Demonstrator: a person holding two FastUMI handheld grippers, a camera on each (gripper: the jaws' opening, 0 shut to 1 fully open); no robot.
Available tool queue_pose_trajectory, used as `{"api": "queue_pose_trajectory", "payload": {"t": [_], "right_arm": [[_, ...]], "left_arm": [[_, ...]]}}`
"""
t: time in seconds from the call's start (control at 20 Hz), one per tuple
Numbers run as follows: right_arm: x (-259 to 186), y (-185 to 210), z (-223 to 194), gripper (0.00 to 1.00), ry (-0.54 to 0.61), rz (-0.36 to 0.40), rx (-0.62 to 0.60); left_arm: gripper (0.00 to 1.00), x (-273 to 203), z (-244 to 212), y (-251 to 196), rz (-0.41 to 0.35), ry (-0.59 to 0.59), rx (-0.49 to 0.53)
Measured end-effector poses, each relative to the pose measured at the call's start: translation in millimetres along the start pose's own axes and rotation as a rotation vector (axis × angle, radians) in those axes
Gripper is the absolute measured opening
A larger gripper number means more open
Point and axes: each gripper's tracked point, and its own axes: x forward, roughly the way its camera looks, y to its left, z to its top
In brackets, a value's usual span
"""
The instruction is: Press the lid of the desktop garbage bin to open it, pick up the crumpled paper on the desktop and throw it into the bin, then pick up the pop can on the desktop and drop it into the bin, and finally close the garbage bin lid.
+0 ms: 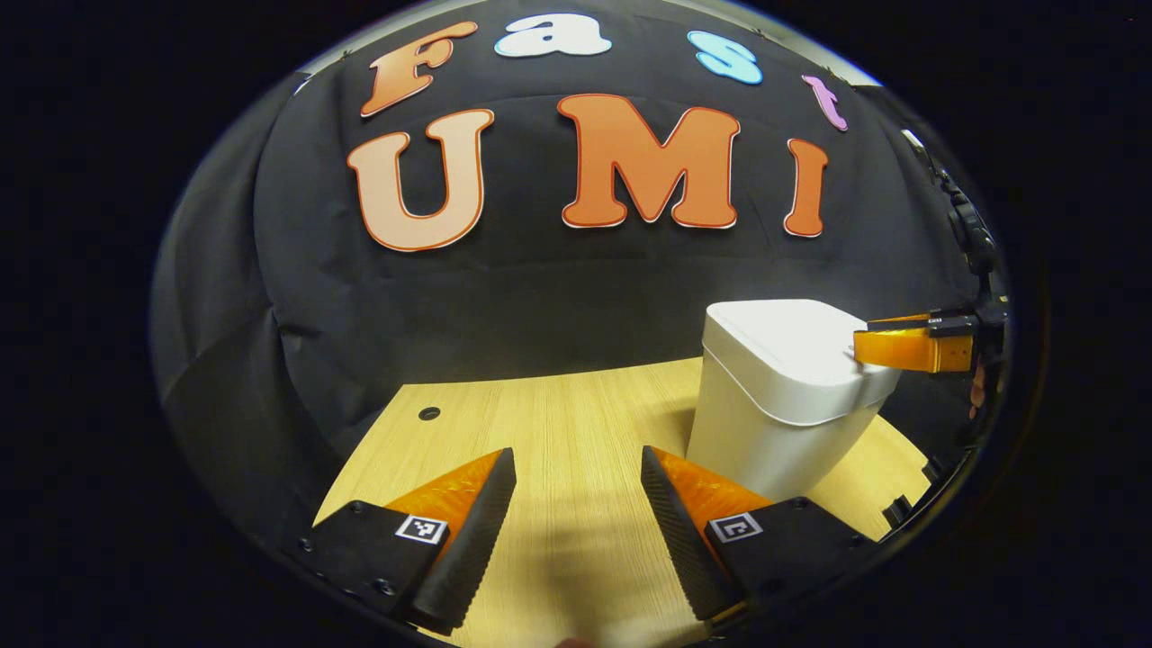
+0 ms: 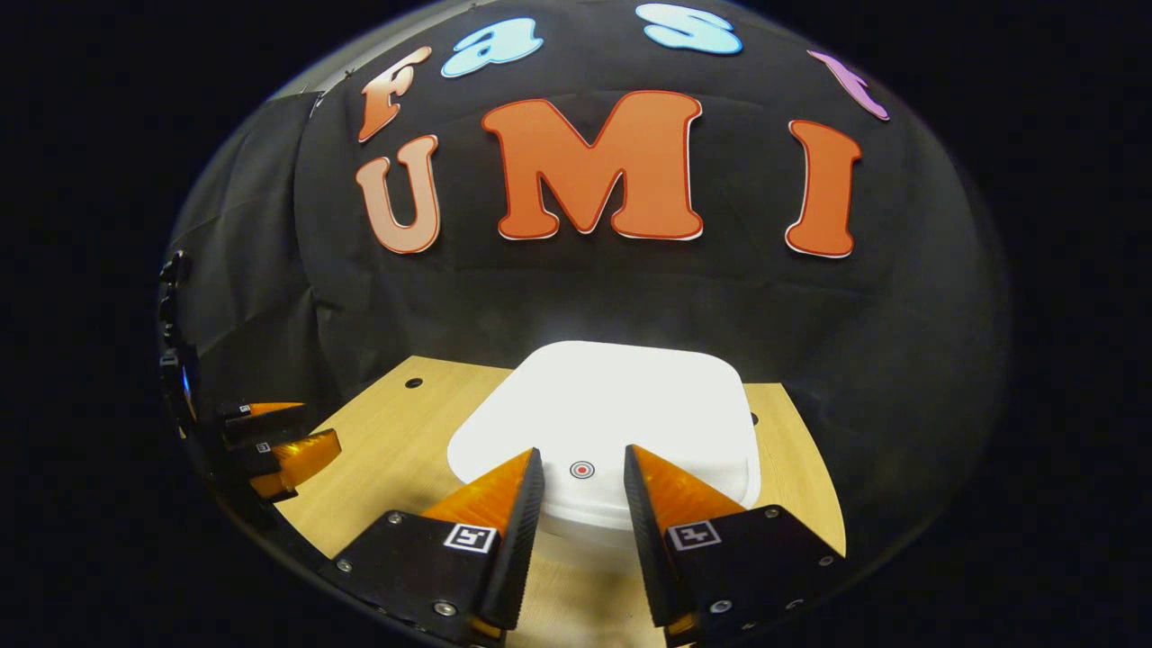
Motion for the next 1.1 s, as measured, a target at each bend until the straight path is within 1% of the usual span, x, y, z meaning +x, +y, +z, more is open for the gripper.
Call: {"api": "queue_pose_trajectory", "payload": {"t": [0.05, 0.2, 0.3, 0.35, 0.45, 0.5, 0.55, 0.6, 0.7, 0.8, 0.85, 0.9, 0.95, 1.0, 1.1], "right_arm": [[0, 1, -1, 0.54, 0.007, -0.001, 0.001], [-1, 0, -1, 0.55, 0.011, -0.009, 0.004], [-3, 3, 5, 0.54, -0.039, -0.019, -0.038], [-2, 4, 3, 0.54, -0.043, -0.02, -0.052], [-3, 5, 5, 0.54, -0.061, -0.022, -0.052], [-4, 4, 4, 0.5, -0.068, -0.03, -0.053], [-6, 3, 5, 0.57, -0.079, -0.034, -0.054], [-8, 4, 9, 0.61, -0.097, -0.036, -0.055], [-12, 9, 21, 0.66, -0.146, -0.038, -0.06], [-16, 10, 34, 0.69, -0.2, -0.037, -0.068], [-18, 12, 39, 0.7, -0.221, -0.035, -0.071], [-21, 14, 43, 0.72, -0.238, -0.033, -0.074], [-23, 15, 46, 0.73, -0.248, -0.03, -0.077], [-24, 18, 49, 0.76, -0.258, -0.025, -0.08], [-24, 20, 52, 0.8, -0.266, -0.025, -0.093]], "left_arm": [[0.9, -1, 3, -1, -0.001, -0.005, 0.002], [0.89, -2, 14, -3, -0.007, -0.031, -0.002], [0.89, -4, 23, -2, -0.006, -0.052, -0.008], [0.89, -5, 27, -1, -0.004, -0.062, -0.013], [0.9, -8, 39, 3, 0.002, -0.089, -0.018], [0.9, -9, 45, 5, 0.009, -0.1, -0.019], [0.9, -11, 51, 7, 0.015, -0.114, -0.022], [0.9, -13, 57, 10, 0.02, -0.127, -0.025], [0.9, -17, 69, 15, 0.035, -0.156, -0.031], [0.92, -22, 79, 23, 0.05, -0.181, -0.038], [0.89, -24, 84, 25, 0.054, -0.194, -0.042], [0.9, -25, 92, 27, 0.059, -0.21, -0.048], [0.9, -28, 97, 30, 0.063, -0.229, -0.055], [0.9, -32, 104, 31, 0.062, -0.248, -0.058], [0.9, -34, 115, 34, 0.072, -0.277, -0.053]]}}
